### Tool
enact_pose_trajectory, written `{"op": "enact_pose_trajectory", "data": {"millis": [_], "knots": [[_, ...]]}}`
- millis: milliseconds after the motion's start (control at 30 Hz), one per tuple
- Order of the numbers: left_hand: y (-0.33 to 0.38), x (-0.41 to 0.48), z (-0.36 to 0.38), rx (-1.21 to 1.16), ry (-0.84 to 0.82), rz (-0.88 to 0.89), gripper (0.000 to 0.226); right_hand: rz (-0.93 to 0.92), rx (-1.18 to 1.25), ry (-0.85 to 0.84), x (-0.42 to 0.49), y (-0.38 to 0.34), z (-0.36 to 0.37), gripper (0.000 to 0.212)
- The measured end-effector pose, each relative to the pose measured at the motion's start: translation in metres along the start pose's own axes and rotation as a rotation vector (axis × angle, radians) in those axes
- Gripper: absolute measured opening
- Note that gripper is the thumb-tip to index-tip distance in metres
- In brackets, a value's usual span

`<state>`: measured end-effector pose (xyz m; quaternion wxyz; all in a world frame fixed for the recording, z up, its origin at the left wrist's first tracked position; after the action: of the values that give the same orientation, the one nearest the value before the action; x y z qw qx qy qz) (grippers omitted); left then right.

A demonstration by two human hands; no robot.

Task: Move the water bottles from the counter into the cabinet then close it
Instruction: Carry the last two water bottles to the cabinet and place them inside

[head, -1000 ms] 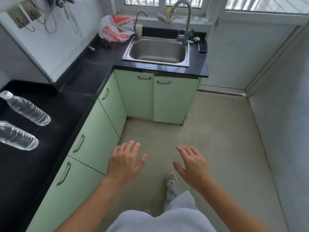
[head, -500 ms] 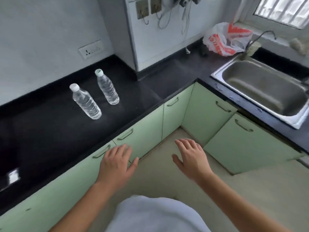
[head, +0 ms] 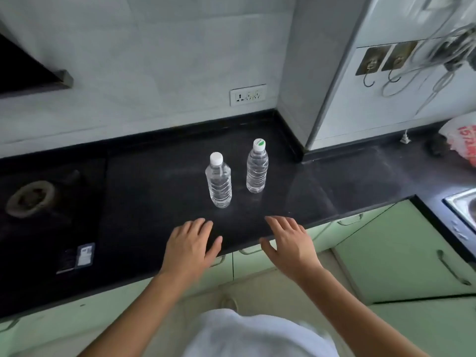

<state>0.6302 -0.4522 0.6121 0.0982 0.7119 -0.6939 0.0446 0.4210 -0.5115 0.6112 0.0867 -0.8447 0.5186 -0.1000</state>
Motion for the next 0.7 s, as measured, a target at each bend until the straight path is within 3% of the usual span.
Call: {"op": "enact_pose_trajectory", "data": {"millis": [267, 467, 700], "knots": [[-0.025, 0.067, 0.014, -0.018, -0.08, -0.038, 0.056, 0.091, 0.016, -0.018, 0.061, 0.029, -0.002, 0.056], [-0.043, 0.098, 0.037, -0.192, -0.104, -0.248, 0.067, 0.241, 0.214, -0.065, 0.115, 0.076, 0.009, 0.056], [-0.046, 0.108, 0.067, -0.545, -0.1, -0.543, 0.054, 0.25, 0.484, -0.146, 0.178, 0.091, 0.036, 0.063]]}}
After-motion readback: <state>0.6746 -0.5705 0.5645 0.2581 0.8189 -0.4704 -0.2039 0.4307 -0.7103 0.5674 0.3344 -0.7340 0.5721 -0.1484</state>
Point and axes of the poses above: each hand's wrist, its own x-axis towards the middle knuckle, its own z-axis out of the palm, y = z × x, the point moved 10 cm from there along x, towards the middle knuckle, and after that the axes turned 1 degree about -z, right-handed, at the moved point
